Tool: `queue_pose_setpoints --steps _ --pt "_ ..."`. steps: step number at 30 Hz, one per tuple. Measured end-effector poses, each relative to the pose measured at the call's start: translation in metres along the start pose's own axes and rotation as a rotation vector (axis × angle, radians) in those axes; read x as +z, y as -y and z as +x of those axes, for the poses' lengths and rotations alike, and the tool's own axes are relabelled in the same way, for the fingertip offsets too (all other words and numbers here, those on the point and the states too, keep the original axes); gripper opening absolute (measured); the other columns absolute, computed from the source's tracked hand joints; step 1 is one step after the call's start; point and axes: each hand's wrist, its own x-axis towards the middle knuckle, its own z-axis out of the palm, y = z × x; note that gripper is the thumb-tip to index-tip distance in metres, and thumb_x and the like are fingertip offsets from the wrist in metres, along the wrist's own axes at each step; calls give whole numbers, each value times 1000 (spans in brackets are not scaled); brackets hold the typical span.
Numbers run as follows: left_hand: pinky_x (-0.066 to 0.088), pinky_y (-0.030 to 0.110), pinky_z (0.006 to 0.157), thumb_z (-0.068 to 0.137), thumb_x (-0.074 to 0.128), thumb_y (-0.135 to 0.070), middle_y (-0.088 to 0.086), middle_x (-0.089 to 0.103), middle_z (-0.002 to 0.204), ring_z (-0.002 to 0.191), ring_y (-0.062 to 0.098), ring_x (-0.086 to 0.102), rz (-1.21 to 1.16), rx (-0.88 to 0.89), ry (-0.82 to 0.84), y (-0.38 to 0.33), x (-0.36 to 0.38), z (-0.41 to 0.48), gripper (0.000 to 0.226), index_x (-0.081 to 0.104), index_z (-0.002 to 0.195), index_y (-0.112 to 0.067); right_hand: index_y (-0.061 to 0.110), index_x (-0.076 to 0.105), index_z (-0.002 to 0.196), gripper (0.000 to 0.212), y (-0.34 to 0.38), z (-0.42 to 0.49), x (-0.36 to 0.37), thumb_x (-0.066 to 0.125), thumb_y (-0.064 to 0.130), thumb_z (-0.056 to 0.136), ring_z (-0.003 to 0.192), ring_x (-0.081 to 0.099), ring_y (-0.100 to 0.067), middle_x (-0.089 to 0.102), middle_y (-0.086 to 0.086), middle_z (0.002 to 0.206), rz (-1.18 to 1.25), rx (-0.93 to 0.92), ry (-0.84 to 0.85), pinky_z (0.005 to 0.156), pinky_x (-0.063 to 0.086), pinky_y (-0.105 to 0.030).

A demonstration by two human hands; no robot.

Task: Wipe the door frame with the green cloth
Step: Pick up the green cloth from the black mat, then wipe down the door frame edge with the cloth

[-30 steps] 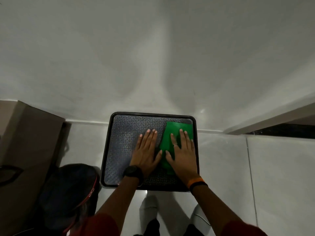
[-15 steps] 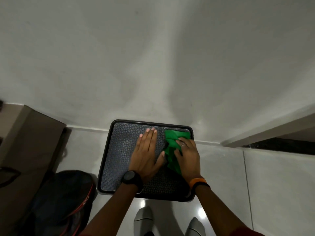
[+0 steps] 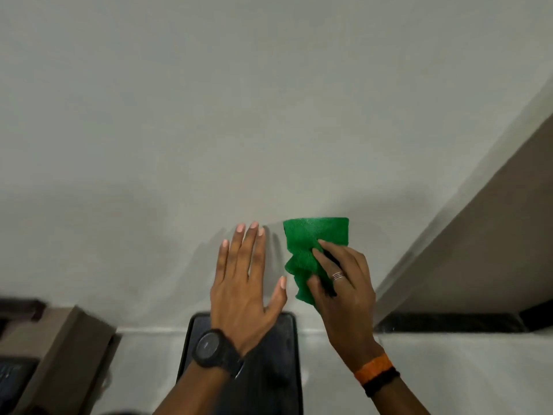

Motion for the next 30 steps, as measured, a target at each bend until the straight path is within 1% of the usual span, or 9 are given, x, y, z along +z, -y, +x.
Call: queue_pose_setpoints --steps 3,5,8,12,16,22,25,28,30 --pt "10 46 130 99 39 -47 14 23 169 158 30 14 -5 98 -176 -36 -75 90 75 26 160 -5 -2 72 118 28 36 105 -64 65 10 94 120 57 -23 68 -14 127 -4 -140 -174 113 44 -21" --pt "11 47 130 102 34 -51 16 25 168 158 30 14 2 146 -288 -61 -125 154 74 29 159 -3 -4 72 117 26 59 177 -102 63 10 97 120 57 -23 69 -15 127 -28 -230 -295 115 42 -23" --pt "11 47 130 103 31 -52 15 24 168 159 30 14 9 222 -435 -107 -204 246 75 29 158 -2 -6 73 116 25 95 280 -159 61 10 101 118 59 -27 70 -18 125 -49 -343 -472 113 46 -28" --pt "11 47 130 101 36 -50 14 22 169 159 29 12 38 265 -539 -151 -274 327 76 27 159 -1 -6 72 117 25 125 370 -207 68 1 93 119 58 -30 70 -18 127 -91 -404 -560 109 51 -37" --pt "13 49 130 101 35 -51 13 19 170 159 28 9 87 334 -578 -188 -332 396 78 23 160 -2 -8 71 117 28 148 446 -258 71 -6 89 118 62 -39 70 -20 127 -128 -466 -600 104 54 -50" --pt "9 46 131 101 29 -54 13 17 171 160 26 7 112 368 -674 -236 -376 467 80 20 161 -2 -9 70 117 29 153 521 -330 69 -9 88 120 61 -42 68 -21 128 -193 -480 -662 106 52 -54" --pt "7 45 131 101 26 -53 13 15 171 160 26 6 99 378 -688 -257 -385 488 79 19 161 -1 -8 70 118 30 151 552 -366 68 -7 88 122 60 -41 68 -21 128 -222 -475 -710 109 51 -52" --pt "11 47 131 102 27 -50 15 18 170 159 28 8 91 408 -720 -270 -389 508 77 19 161 0 -6 70 120 31 149 582 -396 68 -4 89 124 58 -40 67 -20 131 -233 -486 -774 111 49 -50" --pt "14 48 130 103 28 -48 16 20 169 159 29 11 96 432 -742 -277 -389 521 76 20 160 1 -3 67 126 36 148 602 -414 67 0 90 133 53 -39 63 -18 139 -243 -469 -751 116 44 -50"
